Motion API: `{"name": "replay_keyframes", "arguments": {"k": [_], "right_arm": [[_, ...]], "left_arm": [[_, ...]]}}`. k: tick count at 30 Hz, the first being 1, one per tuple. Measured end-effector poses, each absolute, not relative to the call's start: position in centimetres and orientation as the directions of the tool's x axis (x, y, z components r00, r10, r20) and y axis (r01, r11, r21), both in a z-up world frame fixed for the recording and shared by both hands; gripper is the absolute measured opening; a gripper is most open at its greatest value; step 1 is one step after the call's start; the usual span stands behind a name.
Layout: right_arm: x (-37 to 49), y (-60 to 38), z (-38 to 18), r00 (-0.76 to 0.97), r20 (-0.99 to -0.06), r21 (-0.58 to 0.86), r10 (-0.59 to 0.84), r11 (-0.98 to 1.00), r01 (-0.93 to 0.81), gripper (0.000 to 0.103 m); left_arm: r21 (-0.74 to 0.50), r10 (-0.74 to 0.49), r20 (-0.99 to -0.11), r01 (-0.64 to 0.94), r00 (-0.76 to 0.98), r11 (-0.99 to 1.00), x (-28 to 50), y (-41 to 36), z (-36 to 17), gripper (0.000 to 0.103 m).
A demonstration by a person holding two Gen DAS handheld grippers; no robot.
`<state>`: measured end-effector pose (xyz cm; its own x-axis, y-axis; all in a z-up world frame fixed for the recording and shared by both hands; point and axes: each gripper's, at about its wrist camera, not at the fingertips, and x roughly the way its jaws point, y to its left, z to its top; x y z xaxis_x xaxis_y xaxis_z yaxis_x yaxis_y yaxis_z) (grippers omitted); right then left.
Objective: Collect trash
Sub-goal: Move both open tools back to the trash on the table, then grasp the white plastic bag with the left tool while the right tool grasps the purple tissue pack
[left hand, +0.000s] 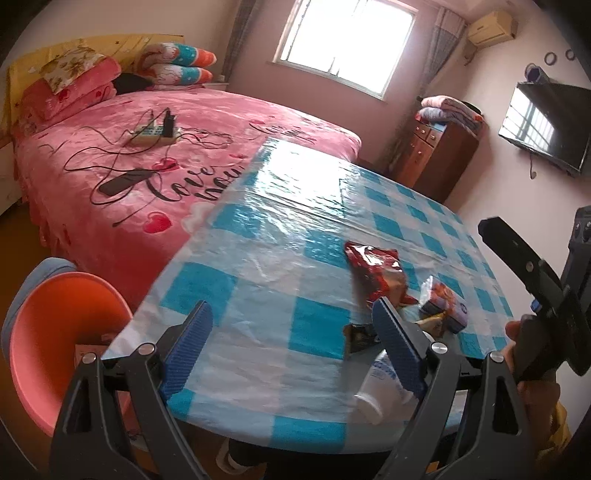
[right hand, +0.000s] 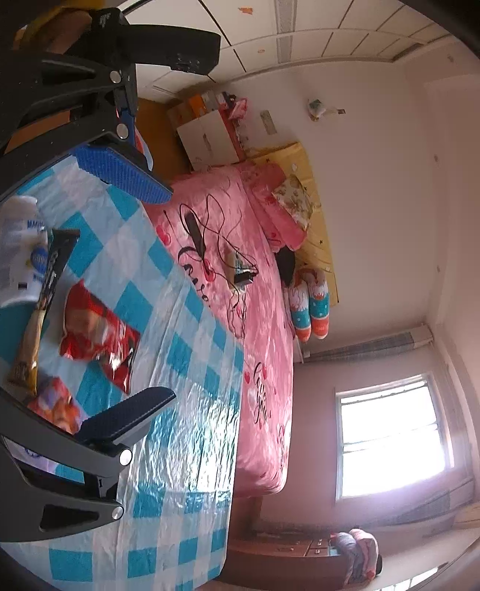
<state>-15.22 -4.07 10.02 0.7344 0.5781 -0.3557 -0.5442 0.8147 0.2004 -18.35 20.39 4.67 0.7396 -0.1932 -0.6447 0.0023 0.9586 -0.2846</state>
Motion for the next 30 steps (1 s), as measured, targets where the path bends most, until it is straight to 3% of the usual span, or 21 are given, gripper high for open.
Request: {"name": "replay_keyframes", "arguments": {"k": [19, 30], "right_arm": [[-10.9, -14.1, 8.3, 0.795, -0.433, 0.303, 0.426, 0.899, -0.317, 0.098], [-9.1, -19.5, 6.7, 0.745, -0.483, 0.494, 0.460, 0.846, -0.201, 0.098]], "left_arm": [[-0.344, -0.389, -0.725, 0.190, 0.568, 0.919, -19.7, 13.6, 3.2, 0.088], [-0.305, -0.383, -0.791, 0.235, 0.477, 0.923, -18.7, 10.3, 0.8, 0.088]]}}
